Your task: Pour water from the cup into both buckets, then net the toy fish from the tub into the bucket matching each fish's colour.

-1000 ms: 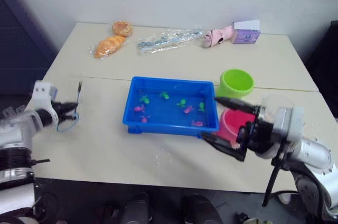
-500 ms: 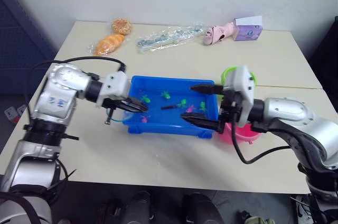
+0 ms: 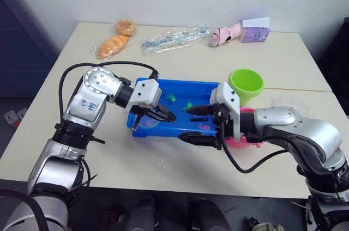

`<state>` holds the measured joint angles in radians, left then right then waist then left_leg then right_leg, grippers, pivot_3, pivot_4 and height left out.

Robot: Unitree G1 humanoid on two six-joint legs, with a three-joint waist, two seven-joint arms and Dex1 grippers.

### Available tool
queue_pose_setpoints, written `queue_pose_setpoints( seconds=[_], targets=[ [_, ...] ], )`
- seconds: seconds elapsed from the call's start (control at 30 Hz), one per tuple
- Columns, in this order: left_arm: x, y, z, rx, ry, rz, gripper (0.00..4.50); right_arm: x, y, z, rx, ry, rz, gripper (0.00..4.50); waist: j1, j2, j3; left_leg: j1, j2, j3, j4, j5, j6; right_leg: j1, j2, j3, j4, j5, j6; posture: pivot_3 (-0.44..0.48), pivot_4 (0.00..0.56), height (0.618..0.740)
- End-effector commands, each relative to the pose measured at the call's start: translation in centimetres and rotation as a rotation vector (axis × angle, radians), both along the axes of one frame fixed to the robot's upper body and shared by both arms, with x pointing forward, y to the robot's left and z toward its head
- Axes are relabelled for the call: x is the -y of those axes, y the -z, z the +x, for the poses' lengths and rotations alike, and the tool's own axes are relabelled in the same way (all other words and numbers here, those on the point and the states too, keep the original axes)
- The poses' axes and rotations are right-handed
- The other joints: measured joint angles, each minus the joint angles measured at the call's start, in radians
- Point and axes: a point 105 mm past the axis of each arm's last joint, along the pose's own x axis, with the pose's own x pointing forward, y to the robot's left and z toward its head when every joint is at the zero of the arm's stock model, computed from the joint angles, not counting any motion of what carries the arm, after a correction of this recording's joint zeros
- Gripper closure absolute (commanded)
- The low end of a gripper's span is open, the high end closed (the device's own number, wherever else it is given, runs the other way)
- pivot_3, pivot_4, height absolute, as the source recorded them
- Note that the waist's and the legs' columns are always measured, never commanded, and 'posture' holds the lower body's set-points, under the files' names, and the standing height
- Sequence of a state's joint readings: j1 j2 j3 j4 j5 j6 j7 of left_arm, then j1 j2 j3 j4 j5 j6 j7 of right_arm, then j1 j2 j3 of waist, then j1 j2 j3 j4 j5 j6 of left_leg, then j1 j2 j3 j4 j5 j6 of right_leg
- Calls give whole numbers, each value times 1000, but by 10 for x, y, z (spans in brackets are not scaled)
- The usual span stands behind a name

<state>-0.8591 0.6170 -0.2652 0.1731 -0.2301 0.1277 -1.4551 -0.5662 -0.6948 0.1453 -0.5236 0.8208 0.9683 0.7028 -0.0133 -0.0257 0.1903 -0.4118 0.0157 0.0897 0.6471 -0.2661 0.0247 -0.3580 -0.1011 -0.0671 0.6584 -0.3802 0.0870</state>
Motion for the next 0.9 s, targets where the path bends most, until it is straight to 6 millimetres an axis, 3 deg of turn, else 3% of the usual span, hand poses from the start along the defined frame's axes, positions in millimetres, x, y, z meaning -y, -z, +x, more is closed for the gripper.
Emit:
queue_pose_setpoints(
  seconds=[0.03, 0.13, 0.33, 0.37, 0.57, 0.67, 0.73, 0.9],
  targets=[
    [2, -4, -3, 40, 16, 3, 4497, -2, -11, -6, 24, -17, 30, 255, 0, 0, 0, 0, 0, 0, 0, 0, 0, 0, 0, 0, 0, 0, 0, 0, 150, 740],
    [4, -4, -3, 39, 17, 0, 4500, -2, -11, -6, 17, -16, 29, 1321, 1, 0, 0, 0, 0, 0, 0, 0, 0, 0, 0, 0, 0, 0, 0, 0, 150, 740],
    [5, -3, -5, 38, 12, -6, 4500, -2, -14, -2, 22, -11, 35, 4306, 1, 0, 0, 0, 0, 0, 0, 0, 0, 0, 0, 0, 0, 0, 0, 0, 150, 740],
    [5, -2, -5, 39, 11, -10, 4500, -2, -14, -2, 28, -6, 35, 4465, 1, 0, 0, 0, 0, 0, 0, 0, 0, 0, 0, 0, 0, 0, 0, 0, 150, 740],
    [3, -3, -6, 24, -1, -41, 4500, 0, -17, 2, 63, 12, 40, 4465, 0, 0, 0, 0, 0, 0, 0, 0, 0, 0, 0, 0, 0, 0, 0, 0, 150, 740],
    [4, -20, -6, -2, -18, -190, 3614, 4, -20, 4, 100, 21, 28, 4500, 1, 0, 0, 0, 0, 0, 0, 0, 0, 0, 0, 0, 0, 0, 0, 0, 150, 740],
    [-9, -38, 2, -20, -80, -303, 2603, 9, -25, 5, 142, 31, 24, 4500, 1, 0, 0, 0, 0, -1, 0, 0, 0, 0, 0, 0, 0, 0, 0, 0, 150, 740],
    [-67, -66, 20, -3, -258, -480, 440, 37, -41, 11, 284, 104, -32, 4500, -12, 0, 0, 0, 0, -1, 0, 0, 0, 0, 0, -1, 0, 0, 0, 0, 150, 740]
  ],
)
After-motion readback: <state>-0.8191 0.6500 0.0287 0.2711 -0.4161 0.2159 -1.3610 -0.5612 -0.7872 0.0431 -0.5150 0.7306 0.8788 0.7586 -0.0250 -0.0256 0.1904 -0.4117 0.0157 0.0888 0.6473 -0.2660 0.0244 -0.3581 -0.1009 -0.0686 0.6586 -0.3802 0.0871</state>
